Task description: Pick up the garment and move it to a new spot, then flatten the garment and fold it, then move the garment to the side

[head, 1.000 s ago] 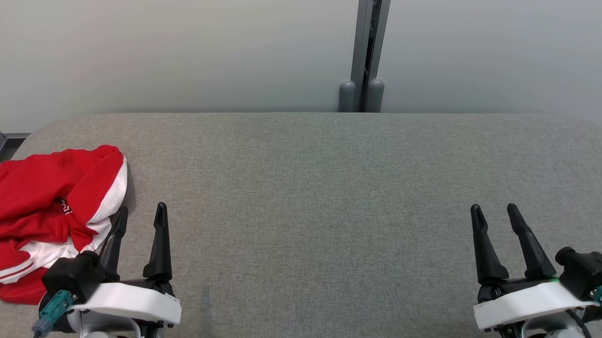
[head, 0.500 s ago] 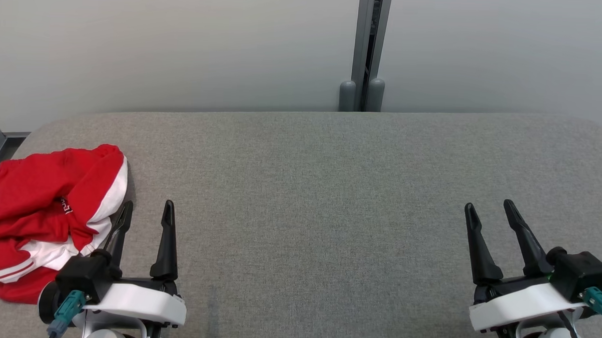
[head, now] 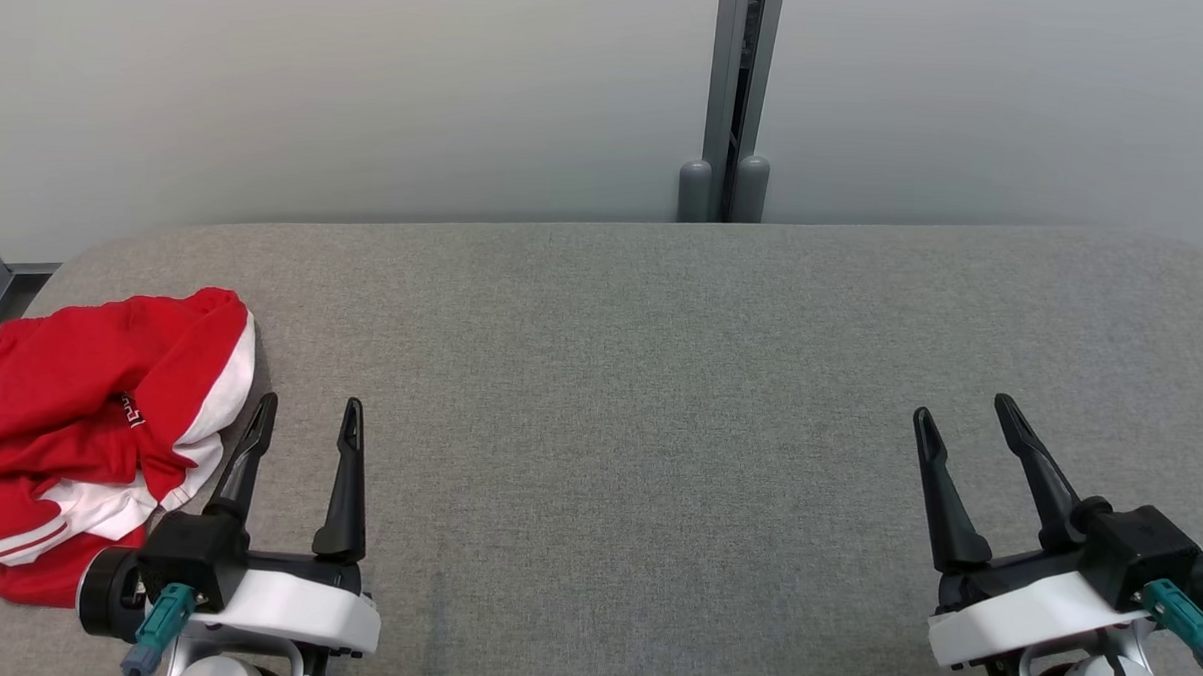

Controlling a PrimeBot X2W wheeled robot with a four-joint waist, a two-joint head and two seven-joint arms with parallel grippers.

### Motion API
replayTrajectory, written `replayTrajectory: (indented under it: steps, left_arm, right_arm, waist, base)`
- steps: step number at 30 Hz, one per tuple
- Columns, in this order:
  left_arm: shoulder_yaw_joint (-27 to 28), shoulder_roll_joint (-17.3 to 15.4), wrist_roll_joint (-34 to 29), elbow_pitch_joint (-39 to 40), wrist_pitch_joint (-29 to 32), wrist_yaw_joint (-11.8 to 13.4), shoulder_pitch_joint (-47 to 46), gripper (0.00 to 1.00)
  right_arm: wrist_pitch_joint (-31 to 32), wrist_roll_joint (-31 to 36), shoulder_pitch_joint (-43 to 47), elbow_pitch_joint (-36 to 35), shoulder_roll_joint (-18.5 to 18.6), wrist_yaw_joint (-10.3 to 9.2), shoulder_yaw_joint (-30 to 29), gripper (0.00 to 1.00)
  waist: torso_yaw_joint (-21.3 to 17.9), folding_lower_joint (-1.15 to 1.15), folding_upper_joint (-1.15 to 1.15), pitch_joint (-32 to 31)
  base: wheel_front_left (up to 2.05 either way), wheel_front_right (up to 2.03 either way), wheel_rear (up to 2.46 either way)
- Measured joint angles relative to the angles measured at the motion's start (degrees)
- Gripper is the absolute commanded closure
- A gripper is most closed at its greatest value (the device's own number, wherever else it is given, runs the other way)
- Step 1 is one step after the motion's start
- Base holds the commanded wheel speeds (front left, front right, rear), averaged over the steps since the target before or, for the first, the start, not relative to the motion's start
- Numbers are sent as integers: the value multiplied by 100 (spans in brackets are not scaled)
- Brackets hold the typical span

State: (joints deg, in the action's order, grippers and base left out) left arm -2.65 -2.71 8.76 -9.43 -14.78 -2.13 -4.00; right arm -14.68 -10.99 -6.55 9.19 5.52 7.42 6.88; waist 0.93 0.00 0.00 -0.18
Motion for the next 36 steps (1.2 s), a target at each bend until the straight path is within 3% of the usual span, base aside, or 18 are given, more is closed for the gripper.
replayTrajectory:
  steps: [24, 36]
  left_arm:
    - [-14, -1, 0, -71, -22, -1, -16, 0]
    - [68, -3, 134, -244, -30, 69, -89, 0]
  right_arm:
    - [-25, 37, -22, -24, 19, 0, 24, 0]
    - [-32, -151, -17, 1, 9, 0, 149, 0]
  waist:
    - [56, 0, 0, 30]
    - [424, 0, 0, 60]
  base:
    - [0, 0, 0]
    - [0, 0, 0]
